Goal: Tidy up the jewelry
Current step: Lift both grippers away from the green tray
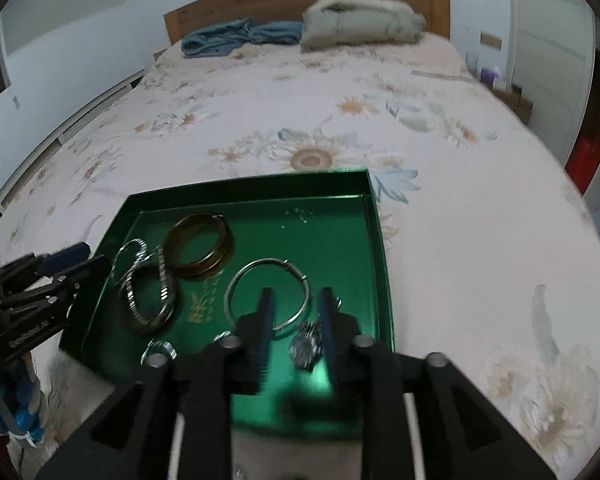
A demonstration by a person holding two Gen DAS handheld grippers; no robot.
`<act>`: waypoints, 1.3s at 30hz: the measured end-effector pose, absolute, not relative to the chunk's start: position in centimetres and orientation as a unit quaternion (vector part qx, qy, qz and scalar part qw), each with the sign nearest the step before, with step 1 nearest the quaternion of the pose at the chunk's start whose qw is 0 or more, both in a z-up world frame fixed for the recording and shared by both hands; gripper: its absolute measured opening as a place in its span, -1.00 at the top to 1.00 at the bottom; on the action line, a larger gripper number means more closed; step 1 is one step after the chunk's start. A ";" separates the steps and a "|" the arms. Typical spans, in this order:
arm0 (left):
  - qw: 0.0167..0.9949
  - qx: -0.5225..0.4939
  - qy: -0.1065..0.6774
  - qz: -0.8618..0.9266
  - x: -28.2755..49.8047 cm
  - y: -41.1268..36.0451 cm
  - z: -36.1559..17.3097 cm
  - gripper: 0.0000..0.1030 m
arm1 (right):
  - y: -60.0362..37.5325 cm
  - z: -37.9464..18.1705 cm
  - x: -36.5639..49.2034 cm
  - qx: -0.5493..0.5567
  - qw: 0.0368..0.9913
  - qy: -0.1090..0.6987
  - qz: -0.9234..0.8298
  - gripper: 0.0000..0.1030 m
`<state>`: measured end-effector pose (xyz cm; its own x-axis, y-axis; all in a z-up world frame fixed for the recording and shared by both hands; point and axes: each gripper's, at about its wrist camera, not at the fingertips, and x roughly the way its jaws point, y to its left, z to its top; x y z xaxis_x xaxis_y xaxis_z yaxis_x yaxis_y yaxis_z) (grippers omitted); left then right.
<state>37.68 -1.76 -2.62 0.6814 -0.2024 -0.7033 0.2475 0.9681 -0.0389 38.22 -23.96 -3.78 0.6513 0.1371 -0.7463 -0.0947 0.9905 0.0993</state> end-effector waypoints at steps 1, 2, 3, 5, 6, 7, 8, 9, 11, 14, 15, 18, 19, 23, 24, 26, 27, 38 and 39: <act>0.920 0.031 0.371 -0.122 36.3 -1.7 -2.1 -0.09 | -23.6 -3.1 37.0 0.020 0.912 0.404 0.063 0.45; 0.922 0.032 0.366 -0.121 35.4 -1.7 -1.8 -0.13 | -23.3 -2.7 36.3 0.015 0.915 0.398 0.063 0.42; 0.927 0.034 0.355 -0.118 33.9 -1.7 -1.3 -0.21 | -23.0 -2.1 35.1 0.010 0.919 0.390 0.060 0.40; 0.935 0.034 0.335 -0.110 31.3 -1.6 -0.6 -0.36 | -22.3 -1.2 32.9 -0.002 0.925 0.376 0.057 0.27; 0.939 0.034 0.326 -0.104 30.1 -1.5 -0.4 -0.44 | -21.9 -0.8 31.8 -0.007 0.928 0.369 0.056 0.25; 0.944 0.032 0.314 -0.095 28.3 -1.4 0.0 -0.47 | -21.5 -0.4 30.3 -0.012 0.931 0.361 0.054 0.19; 0.947 0.030 0.308 -0.091 27.1 -1.3 0.2 -0.53 | -21.2 -0.2 29.3 -0.017 0.933 0.356 0.052 0.15; 0.948 0.028 0.304 -0.090 25.8 -1.2 0.4 -0.56 | -20.9 0.1 28.1 -0.022 0.935 0.350 0.048 0.13; 0.948 0.027 0.303 -0.093 23.6 -1.2 0.6 -0.56 | -20.1 0.5 25.5 -0.029 0.938 0.341 0.047 0.10; 0.949 0.033 0.299 -0.090 20.3 -1.2 1.1 -0.56 | -19.4 0.8 22.1 -0.037 0.942 0.330 0.044 0.08; 0.950 0.035 0.299 -0.089 19.3 -1.2 1.2 -0.56 | -19.2 0.8 21.0 -0.039 0.943 0.327 0.042 0.08; 0.951 0.042 0.295 -0.082 16.5 -1.0 1.7 -0.56 | -18.8 1.2 17.7 -0.044 0.946 0.318 0.035 0.08; 0.952 0.044 0.293 -0.080 15.7 -0.9 1.9 -0.56 | -18.8 1.3 16.8 -0.045 0.947 0.315 0.034 0.08; 0.954 0.047 0.286 -0.077 12.7 -0.5 2.5 -0.58 | -18.4 2.0 13.0 -0.051 0.952 0.302 0.022 0.08; 0.955 0.048 0.284 -0.076 12.0 -0.4 2.7 -0.59 | -18.3 2.3 12.0 -0.053 0.953 0.298 0.019 0.08; 0.956 0.049 0.279 -0.075 10.8 -0.2 3.0 -0.61 | -18.1 2.7 10.6 -0.053 0.955 0.291 0.017 0.08; 0.957 0.050 0.276 -0.074 10.2 -0.1 3.2 -0.63 | -18.0 3.0 9.9 -0.051 0.956 0.288 0.017 0.08; 0.965 0.064 0.246 -0.071 5.1 0.8 4.9 -0.73 | -16.6 4.9 4.3 -0.040 0.963 0.264 0.023 -0.10; 0.965 0.064 0.244 -0.071 4.7 0.9 5.1 -0.75 | -16.5 5.0 4.0 -0.041 0.964 0.263 0.022 -0.19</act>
<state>4.71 0.88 5.08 0.8711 -0.1063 -0.4794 0.1683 0.9818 0.0882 4.02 -16.48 4.97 0.8607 0.0213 -0.5087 -0.0640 0.9957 -0.0666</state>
